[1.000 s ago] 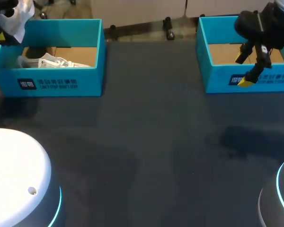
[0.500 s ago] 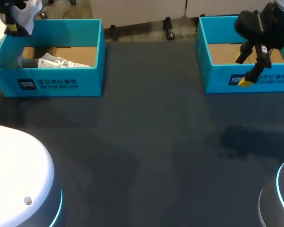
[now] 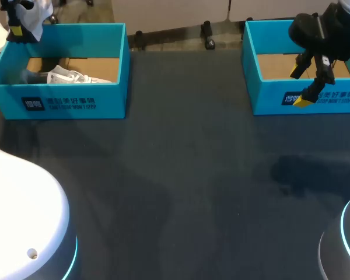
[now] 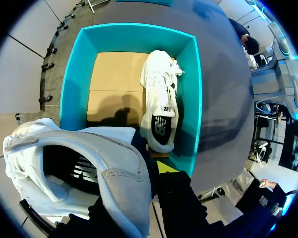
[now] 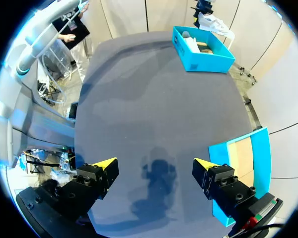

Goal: Take the shoe out of the shoebox, open the shoe tongue, remove and reinsert the insole, then place the shoe into the shoebox

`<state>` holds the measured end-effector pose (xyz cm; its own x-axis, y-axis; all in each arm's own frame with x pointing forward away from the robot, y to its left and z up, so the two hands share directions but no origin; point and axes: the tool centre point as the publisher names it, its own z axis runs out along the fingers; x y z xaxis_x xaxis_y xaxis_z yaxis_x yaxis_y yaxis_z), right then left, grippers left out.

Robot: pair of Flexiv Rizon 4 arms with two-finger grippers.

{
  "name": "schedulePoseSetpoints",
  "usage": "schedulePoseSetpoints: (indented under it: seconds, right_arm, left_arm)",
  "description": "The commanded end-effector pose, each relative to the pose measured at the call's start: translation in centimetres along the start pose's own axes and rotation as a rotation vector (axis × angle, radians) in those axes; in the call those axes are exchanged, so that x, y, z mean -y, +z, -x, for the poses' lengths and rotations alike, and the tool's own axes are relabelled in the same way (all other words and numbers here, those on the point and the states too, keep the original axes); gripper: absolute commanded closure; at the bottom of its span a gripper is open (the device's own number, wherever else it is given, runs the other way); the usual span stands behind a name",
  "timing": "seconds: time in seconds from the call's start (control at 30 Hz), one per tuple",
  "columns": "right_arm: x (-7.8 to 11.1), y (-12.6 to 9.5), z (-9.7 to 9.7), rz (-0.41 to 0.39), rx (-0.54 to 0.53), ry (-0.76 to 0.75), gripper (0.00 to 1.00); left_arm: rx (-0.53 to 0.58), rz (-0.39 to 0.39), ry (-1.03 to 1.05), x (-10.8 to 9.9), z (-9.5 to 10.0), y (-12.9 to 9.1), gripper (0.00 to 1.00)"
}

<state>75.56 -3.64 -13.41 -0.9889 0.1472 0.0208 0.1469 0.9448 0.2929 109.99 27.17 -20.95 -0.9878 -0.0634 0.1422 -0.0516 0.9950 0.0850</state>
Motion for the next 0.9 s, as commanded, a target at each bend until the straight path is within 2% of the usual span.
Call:
schedulePoseSetpoints:
  seconds: [0.03, 0.23, 0.3, 0.33, 0.37, 0.47, 0.5, 0.63, 0.73, 0.9]
  right_arm:
    - [-0.1, 0.0, 0.2, -0.003, -0.003, 0.000, 0.00]
    - [-0.1, 0.0, 0.2, -0.003, -0.003, 0.000, 0.00]
    - [-0.1, 0.0, 0.2, -0.003, -0.003, 0.000, 0.00]
    - [-0.1, 0.0, 0.2, -0.003, -0.003, 0.000, 0.00]
    - [-0.1, 0.0, 0.2, -0.003, -0.003, 0.000, 0.00]
    - [-0.1, 0.0, 0.2, -0.003, -0.003, 0.000, 0.00]
    - [-0.1, 0.0, 0.2, -0.003, -0.003, 0.000, 0.00]
    - [-0.1, 0.0, 0.2, -0.003, -0.003, 0.000, 0.00]
    - [-0.1, 0.0, 0.2, -0.003, -0.003, 0.000, 0.00]
    - [-0.1, 0.0, 0.2, -0.003, -0.003, 0.000, 0.00]
  left_arm:
    - [0.002, 0.002, 0.001, 0.0, -0.1, -0.2, 1.00]
    - [0.002, 0.002, 0.001, 0.0, -0.1, -0.2, 1.00]
    - [0.038, 0.048, 0.091, -0.2, -0.4, -0.4, 1.00]
    - [0.037, 0.028, 0.109, -0.4, -0.4, -0.5, 1.00]
    - [0.046, 0.070, 0.175, -0.4, -0.4, -0.5, 1.00]
    - [0.038, 0.088, 0.274, -0.8, -0.2, -0.7, 1.00]
    - [0.045, 0.060, 0.282, -1.2, -0.2, -0.8, 1.00]
    - [0.089, 0.044, 0.466, -1.7, -0.3, -1.4, 1.00]
    - [0.129, 0.004, 0.570, -2.6, 0.1, -1.7, 1.00]
    - [0.125, 0.002, 0.789, -3.7, 1.0, -2.4, 1.00]
